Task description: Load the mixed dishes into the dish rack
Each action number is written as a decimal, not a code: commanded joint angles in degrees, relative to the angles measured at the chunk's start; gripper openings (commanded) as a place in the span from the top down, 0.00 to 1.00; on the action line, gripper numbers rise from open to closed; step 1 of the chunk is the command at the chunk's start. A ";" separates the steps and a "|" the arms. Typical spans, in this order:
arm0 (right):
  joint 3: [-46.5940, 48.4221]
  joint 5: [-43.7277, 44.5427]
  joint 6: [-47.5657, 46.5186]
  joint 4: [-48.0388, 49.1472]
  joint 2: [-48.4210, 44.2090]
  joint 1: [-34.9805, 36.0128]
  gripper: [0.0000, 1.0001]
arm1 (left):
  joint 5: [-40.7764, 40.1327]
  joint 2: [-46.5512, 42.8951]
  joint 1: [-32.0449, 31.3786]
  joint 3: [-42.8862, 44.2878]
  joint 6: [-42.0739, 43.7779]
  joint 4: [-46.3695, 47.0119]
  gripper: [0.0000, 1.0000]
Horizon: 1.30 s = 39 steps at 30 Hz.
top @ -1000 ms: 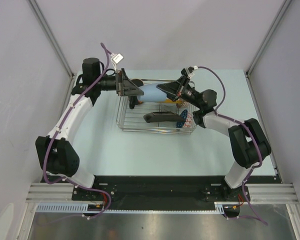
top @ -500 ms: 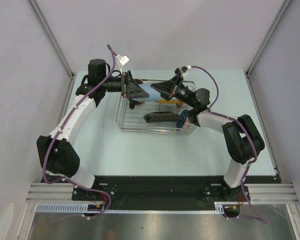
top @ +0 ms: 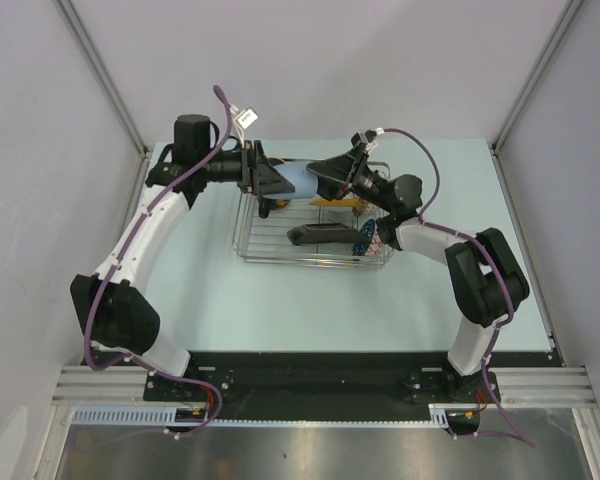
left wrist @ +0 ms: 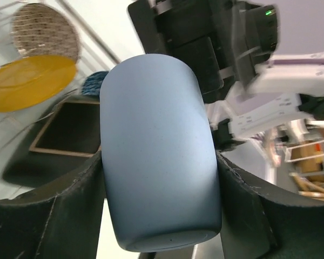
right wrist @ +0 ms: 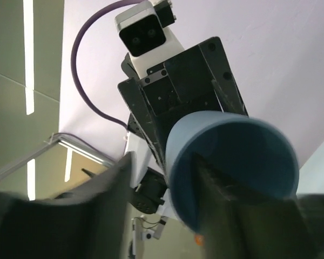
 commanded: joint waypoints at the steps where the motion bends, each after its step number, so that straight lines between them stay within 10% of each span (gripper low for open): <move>1: 1.23 -5.67 -1.95 1.20 -3.43 -3.68 0.24 | -8.19 -1.41 0.82 8.93 13.09 -12.12 1.00; 3: 0.17 -7.53 -3.71 -1.89 -5.02 -5.88 0.01 | -15.83 0.08 0.90 13.57 18.96 -20.65 1.00; 12: -7.04 -14.48 -17.83 -23.31 -20.83 -17.93 0.00 | -40.79 7.09 1.35 20.70 33.13 -33.41 1.00; 21: -6.87 -11.58 -41.05 -56.98 -36.83 -21.36 0.00 | -45.92 20.20 0.64 25.11 40.88 -42.56 1.00; 39: -6.87 -10.44 -46.51 -65.36 -38.86 -22.41 0.00 | -48.81 26.18 -4.37 17.39 48.88 -46.87 0.99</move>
